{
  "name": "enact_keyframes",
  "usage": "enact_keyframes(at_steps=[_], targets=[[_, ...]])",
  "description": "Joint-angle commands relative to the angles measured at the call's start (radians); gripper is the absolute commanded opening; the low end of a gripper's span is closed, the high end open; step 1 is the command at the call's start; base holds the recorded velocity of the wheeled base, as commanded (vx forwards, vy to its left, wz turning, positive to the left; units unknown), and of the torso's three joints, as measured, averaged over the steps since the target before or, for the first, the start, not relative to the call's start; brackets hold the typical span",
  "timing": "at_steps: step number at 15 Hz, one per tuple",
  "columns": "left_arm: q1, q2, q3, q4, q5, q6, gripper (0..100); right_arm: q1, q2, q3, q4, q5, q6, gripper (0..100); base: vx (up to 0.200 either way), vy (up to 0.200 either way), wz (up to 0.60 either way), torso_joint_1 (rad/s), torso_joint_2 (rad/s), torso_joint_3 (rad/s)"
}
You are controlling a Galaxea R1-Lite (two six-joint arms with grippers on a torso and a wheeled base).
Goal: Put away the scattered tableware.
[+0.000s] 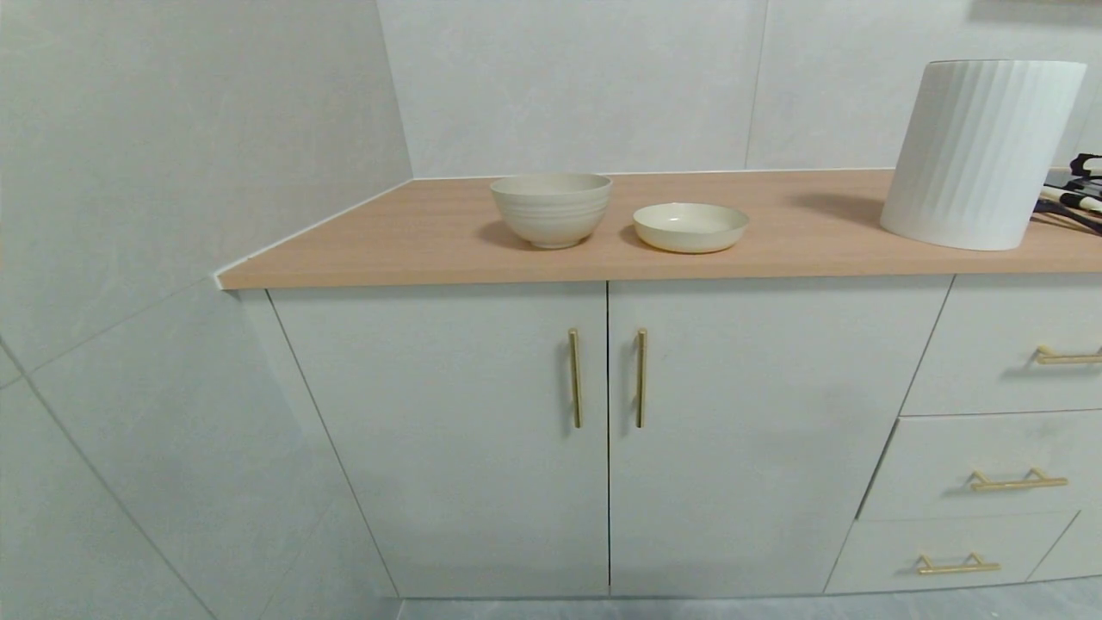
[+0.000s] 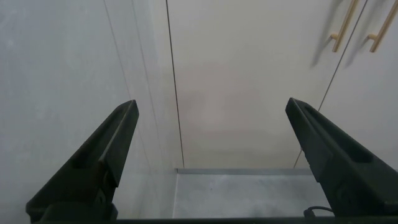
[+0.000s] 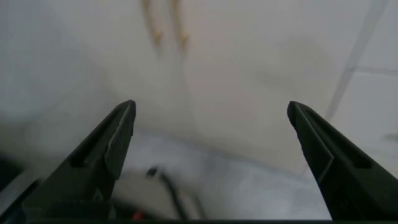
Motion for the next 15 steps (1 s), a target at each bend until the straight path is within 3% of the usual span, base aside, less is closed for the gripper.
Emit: enact_keyframes(at_steps=[1, 4, 6, 12, 15], targets=[[0.000, 0.000, 0.000, 0.000, 0.001, 0.000, 100, 0.188, 0.414, -0.139, -0.006, 0.026, -0.009, 100, 0.000, 0.000, 0.00, 0.000, 0.00, 0.000], [0.000, 0.000, 0.000, 0.000, 0.001, 0.000, 100, 0.333, 0.728, -0.319, -0.043, 0.013, -0.008, 100, 0.000, 0.000, 0.00, 0.000, 0.00, 0.000], [0.000, 0.000, 0.000, 0.000, 0.001, 0.000, 100, 0.373, 0.914, -0.432, -0.084, -0.006, -0.005, 100, 0.000, 0.000, 0.00, 0.000, 0.00, 0.000], [0.000, 0.000, 0.000, 0.000, 0.001, 0.000, 100, 0.413, 1.340, -0.718, -0.196, 0.000, 0.061, 100, 0.000, 0.000, 0.00, 0.000, 0.00, 0.000], [0.000, 0.000, 0.000, 0.000, 0.001, 0.000, 100, 0.436, 1.480, -0.787, -0.267, 0.000, 0.061, 100, 0.000, 0.000, 0.00, 0.000, 0.00, 0.000]])
